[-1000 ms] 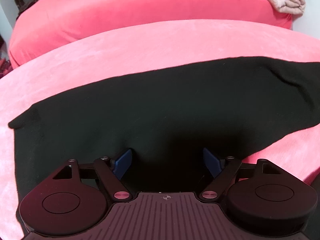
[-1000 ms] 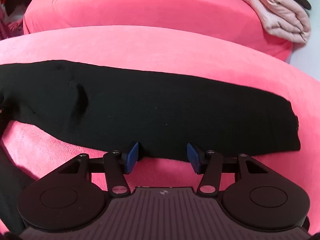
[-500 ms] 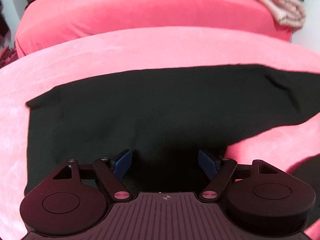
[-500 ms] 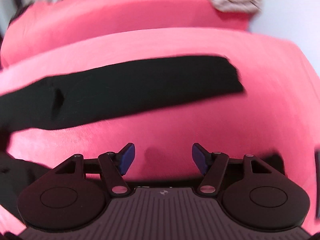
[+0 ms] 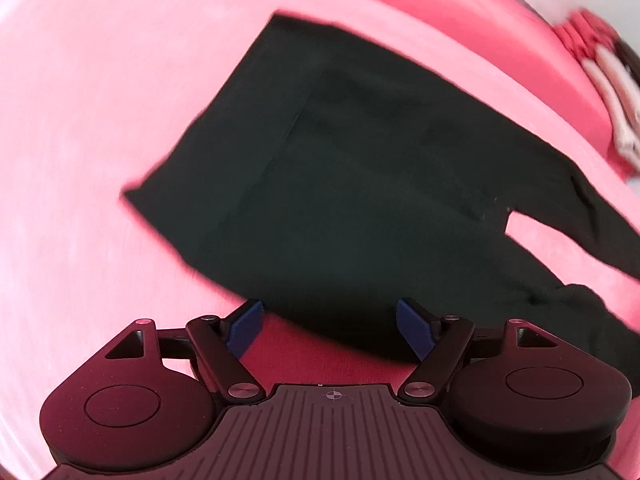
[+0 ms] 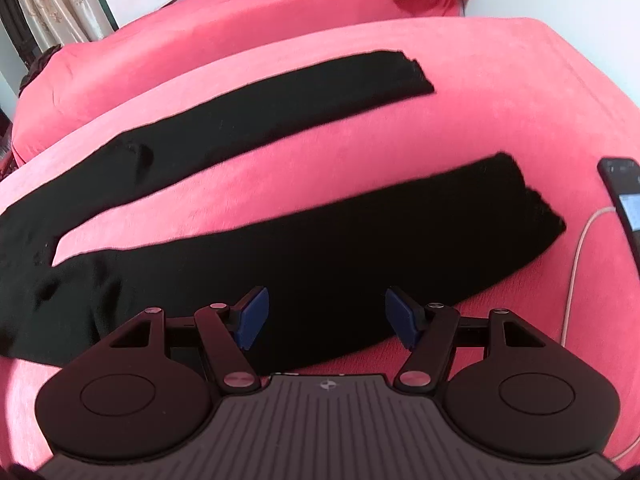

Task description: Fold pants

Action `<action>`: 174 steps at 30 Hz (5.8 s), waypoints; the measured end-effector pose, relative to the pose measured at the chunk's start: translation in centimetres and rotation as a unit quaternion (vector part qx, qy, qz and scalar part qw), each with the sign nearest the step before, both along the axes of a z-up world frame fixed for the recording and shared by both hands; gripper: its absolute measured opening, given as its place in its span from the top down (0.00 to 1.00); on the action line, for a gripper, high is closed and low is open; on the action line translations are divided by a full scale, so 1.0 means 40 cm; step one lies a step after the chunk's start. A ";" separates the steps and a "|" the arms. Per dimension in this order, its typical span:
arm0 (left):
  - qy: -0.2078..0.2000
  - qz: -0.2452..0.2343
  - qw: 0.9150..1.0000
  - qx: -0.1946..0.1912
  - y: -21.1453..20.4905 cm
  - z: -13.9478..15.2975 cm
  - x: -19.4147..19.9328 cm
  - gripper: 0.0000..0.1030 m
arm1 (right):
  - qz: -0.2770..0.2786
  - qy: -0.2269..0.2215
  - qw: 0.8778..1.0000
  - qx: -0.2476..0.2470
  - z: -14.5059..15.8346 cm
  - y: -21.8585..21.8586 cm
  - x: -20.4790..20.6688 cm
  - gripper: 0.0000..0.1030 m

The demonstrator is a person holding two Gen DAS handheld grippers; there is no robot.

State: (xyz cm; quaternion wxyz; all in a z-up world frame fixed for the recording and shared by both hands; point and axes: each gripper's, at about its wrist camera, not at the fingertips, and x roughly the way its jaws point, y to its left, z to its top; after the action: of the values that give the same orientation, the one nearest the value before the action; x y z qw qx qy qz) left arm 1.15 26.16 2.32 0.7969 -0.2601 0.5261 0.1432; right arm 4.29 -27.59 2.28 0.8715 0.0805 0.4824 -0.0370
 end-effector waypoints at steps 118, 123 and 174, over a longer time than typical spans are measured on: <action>-0.054 -0.475 0.878 -0.006 -0.090 0.037 0.647 0.00 | 0.457 -0.008 0.887 0.056 0.052 0.566 0.620 0.50; -0.034 -0.489 0.872 -0.010 -0.084 0.005 0.665 0.00 | 0.488 0.022 0.871 0.050 0.020 0.648 0.669 0.50; -0.033 -0.453 0.885 0.097 -0.096 -0.024 0.631 0.11 | 0.284 -0.025 0.953 -0.099 0.041 0.117 0.586 0.60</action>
State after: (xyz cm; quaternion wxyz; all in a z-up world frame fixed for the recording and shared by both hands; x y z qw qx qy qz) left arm 26.38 22.33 1.35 0.8131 0.0810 0.5436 -0.1920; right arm 27.74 -22.91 3.90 0.8611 -0.1459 0.4576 0.1668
